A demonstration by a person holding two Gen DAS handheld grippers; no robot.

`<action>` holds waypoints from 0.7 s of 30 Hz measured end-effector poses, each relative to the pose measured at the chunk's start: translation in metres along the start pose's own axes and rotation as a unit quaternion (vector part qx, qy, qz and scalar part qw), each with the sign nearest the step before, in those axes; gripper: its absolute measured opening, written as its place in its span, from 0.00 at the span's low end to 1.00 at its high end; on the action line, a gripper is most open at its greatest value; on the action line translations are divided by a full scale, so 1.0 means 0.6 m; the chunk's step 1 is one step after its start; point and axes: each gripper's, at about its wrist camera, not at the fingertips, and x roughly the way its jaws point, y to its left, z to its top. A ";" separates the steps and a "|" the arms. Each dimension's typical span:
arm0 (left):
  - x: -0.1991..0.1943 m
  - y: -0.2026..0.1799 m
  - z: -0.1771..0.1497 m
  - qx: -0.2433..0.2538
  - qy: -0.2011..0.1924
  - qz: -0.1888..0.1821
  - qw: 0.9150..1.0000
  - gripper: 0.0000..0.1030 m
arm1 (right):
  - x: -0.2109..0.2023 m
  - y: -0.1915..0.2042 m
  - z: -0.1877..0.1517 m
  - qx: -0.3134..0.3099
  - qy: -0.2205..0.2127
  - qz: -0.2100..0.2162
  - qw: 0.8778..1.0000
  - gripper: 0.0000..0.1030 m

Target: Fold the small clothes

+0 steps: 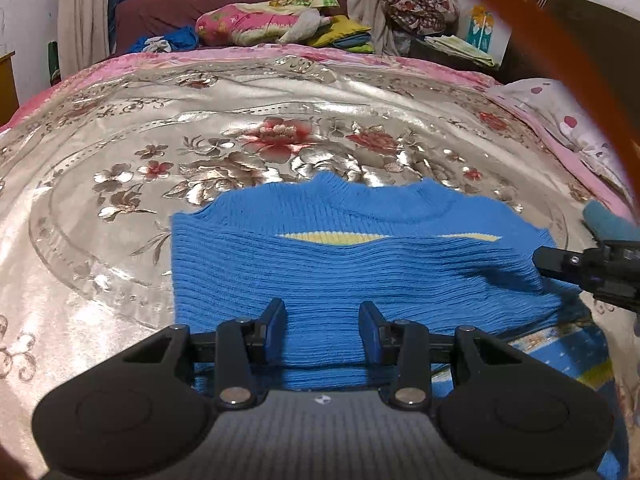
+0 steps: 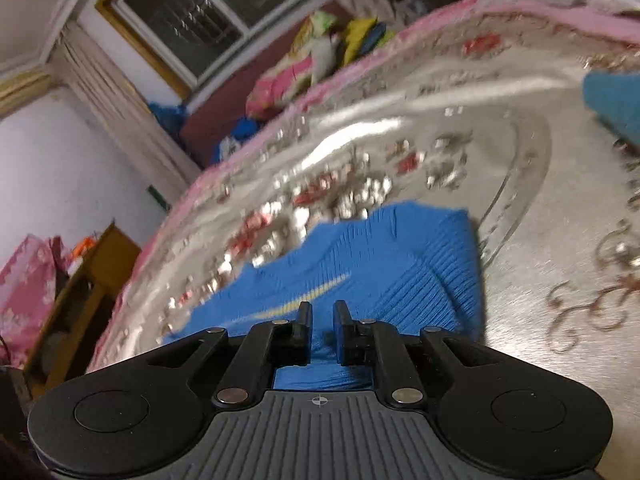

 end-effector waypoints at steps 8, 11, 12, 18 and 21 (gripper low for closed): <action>-0.015 0.035 -0.002 -0.011 -0.005 0.026 1.000 0.46 | 0.001 -0.042 0.010 0.072 -0.009 -0.053 0.996 0.09; -0.030 0.046 -0.009 -0.022 -0.005 0.029 0.999 0.46 | -0.016 -0.018 0.005 0.031 0.000 -0.077 0.997 0.13; -0.037 0.047 -0.012 -0.022 -0.005 0.029 0.999 0.46 | -0.024 -0.014 0.004 0.022 0.001 -0.078 0.997 0.13; -0.104 0.050 -0.049 -0.015 0.001 0.005 1.000 0.46 | -0.114 0.026 -0.024 -0.034 0.026 -0.063 0.997 0.15; -0.137 0.050 -0.081 -0.013 0.008 -0.009 1.000 0.47 | -0.168 0.037 -0.060 -0.059 0.055 -0.062 0.995 0.17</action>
